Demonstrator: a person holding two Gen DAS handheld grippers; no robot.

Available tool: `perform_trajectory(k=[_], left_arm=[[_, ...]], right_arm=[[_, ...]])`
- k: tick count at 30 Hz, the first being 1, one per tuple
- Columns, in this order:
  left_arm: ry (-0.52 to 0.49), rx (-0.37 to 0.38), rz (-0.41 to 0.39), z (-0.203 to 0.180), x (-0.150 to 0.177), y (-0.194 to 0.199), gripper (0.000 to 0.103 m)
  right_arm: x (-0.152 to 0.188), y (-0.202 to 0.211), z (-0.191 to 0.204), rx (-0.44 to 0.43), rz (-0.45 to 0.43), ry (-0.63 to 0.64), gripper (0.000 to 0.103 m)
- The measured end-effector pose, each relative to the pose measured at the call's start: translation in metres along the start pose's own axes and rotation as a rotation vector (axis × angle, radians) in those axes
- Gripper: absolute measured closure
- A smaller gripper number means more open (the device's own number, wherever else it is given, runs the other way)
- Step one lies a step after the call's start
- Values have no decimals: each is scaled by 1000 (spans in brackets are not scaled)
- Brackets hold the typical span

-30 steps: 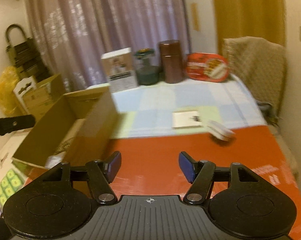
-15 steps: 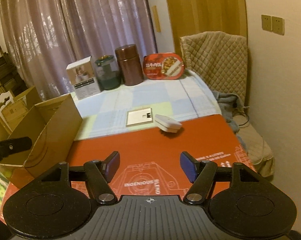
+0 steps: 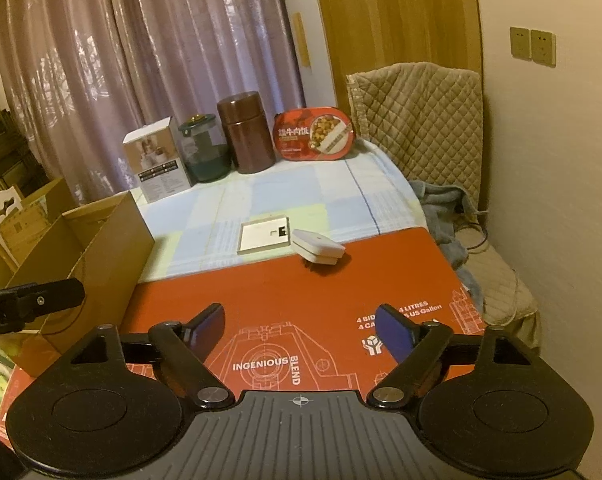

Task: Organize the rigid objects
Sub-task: 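Grasp the white square frame with the left gripper while the right gripper grasps the white lidded container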

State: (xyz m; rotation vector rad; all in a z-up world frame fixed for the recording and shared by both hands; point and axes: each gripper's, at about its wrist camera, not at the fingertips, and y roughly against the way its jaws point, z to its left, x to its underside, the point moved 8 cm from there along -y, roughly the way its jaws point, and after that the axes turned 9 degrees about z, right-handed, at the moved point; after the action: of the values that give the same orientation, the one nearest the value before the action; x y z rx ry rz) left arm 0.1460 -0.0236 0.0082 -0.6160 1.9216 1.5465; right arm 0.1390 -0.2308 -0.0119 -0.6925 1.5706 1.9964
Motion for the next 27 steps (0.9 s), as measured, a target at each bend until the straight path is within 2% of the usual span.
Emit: perform_trajectory(k=[3,10,20,27], left_arm=[[19,14,-1,1,-3,-9,8],[38,-11,16,3,-20,-48,4],[46,-25,61,-1,-42,-137,4],[59,-31,83,9,-50,-192,4]], right_arm=[[-6,-13,-4,-10,1,-24,20],[-28,-56,-23,-25,7,-43,16],[-61,-149,-59,-72,35,-79,12],[-68,-209,-68,-104,75,-59,12]])
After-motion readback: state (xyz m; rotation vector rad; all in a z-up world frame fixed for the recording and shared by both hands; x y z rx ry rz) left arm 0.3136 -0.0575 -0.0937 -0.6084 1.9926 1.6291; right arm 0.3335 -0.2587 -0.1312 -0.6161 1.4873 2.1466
